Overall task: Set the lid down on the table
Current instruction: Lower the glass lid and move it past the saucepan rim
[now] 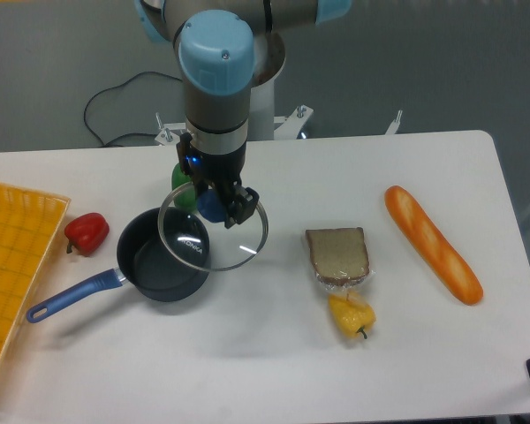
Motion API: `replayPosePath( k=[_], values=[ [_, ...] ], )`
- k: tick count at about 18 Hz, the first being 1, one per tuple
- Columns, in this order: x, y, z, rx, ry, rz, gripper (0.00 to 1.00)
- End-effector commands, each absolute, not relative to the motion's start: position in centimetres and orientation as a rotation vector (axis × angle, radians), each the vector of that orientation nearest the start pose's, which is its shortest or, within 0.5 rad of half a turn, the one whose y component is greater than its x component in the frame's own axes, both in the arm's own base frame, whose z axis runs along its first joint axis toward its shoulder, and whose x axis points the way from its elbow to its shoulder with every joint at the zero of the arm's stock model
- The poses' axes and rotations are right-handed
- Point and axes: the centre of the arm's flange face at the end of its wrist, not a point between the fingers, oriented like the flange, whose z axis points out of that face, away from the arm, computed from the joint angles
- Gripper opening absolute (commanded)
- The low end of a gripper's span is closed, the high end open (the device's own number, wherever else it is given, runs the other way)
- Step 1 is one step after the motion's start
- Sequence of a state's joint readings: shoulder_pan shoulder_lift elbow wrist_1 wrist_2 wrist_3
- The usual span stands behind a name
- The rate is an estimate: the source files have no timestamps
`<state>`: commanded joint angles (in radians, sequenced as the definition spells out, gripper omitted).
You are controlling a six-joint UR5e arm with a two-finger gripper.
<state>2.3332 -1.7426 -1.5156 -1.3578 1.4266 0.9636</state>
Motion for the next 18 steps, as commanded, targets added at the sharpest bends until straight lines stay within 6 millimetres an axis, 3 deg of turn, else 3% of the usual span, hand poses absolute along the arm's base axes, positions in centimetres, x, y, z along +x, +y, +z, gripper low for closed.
replayPosePath(
  k=[6, 13, 18],
  values=[
    [-29.2, 53.7, 42.8, -2.924, 0.145, -0.015, 0.59],
    [-30.1, 54.8, 40.7, -2.936, 0.15, 0.006, 0.59],
    [-31.7, 56.1, 37.4, -2.972, 0.158, 0.056, 0.59]
  ],
)
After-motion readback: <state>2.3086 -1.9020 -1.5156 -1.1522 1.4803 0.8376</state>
